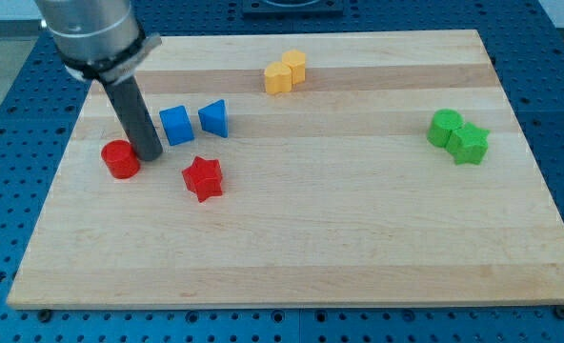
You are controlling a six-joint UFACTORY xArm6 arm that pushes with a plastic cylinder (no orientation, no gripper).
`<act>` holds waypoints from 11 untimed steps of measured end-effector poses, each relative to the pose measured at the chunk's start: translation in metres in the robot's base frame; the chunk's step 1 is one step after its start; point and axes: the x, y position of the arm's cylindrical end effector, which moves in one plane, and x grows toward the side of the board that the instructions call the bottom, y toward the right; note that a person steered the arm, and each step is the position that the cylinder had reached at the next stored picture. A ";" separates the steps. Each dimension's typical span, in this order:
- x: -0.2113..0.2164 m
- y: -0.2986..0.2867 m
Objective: Push the blue cube to the left of the blue triangle
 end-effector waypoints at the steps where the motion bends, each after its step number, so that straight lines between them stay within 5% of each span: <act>1: -0.006 -0.003; 11: -0.026 0.015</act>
